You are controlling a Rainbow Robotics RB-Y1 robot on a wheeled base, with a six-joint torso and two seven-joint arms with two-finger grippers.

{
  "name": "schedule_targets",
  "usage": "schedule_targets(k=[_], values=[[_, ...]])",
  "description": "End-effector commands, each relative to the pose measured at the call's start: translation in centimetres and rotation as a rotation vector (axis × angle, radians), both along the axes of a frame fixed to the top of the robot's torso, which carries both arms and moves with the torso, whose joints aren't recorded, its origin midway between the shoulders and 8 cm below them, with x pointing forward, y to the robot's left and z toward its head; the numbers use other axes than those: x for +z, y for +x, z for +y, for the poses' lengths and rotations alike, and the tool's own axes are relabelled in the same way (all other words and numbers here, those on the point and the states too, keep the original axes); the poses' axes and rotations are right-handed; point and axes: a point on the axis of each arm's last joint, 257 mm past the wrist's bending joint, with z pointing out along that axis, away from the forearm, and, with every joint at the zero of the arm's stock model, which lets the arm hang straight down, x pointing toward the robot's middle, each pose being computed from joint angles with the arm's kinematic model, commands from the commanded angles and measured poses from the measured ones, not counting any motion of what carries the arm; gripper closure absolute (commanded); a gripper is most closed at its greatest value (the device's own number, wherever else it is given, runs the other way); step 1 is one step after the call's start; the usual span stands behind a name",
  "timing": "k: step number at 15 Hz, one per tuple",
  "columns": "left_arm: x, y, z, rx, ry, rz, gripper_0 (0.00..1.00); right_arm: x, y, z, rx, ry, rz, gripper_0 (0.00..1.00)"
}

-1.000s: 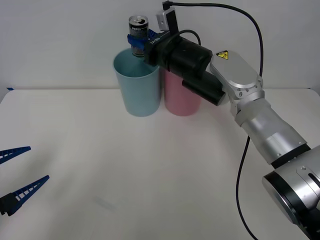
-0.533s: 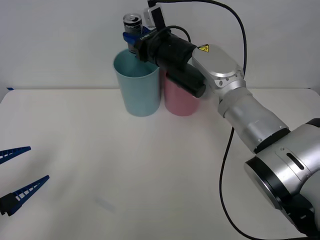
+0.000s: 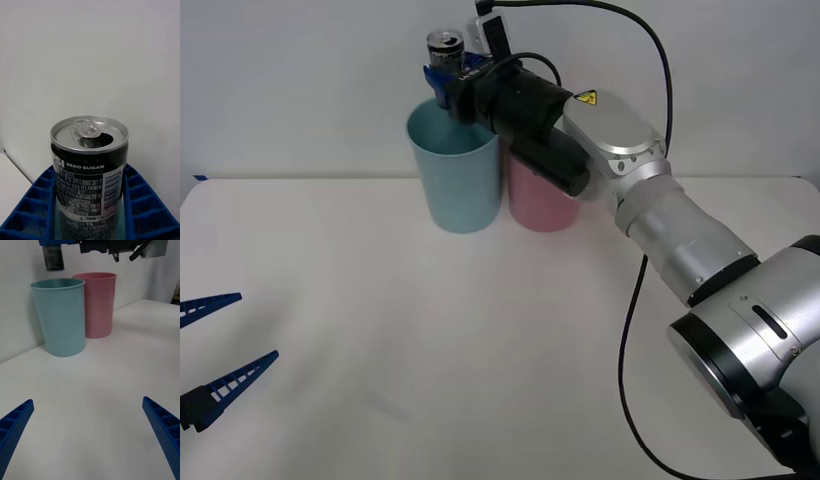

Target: Grasp the object on the table and drop it into the matching bin: aluminum can to the light blue bin, PET bottle to the pink bin.

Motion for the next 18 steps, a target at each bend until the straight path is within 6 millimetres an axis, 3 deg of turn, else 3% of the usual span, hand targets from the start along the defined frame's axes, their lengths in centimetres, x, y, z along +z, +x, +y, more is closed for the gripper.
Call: schedule_targets(k=[1, 13, 18], values=[[0.0, 0.0, 0.0, 0.000, 0.000, 0.000, 0.00, 0.0, 0.1, -0.1, -0.003, -0.005, -0.006, 0.00], [0.0, 0.0, 0.0, 0.000, 0.000, 0.000, 0.00, 0.1, -0.4, -0.7, 0.029, -0.027, -0.016, 0.00], [0.0, 0.0, 0.0, 0.000, 0.000, 0.000, 0.00, -0.9, -2.9, -3.5, 0.085, -0.036, -0.037, 0.00]])
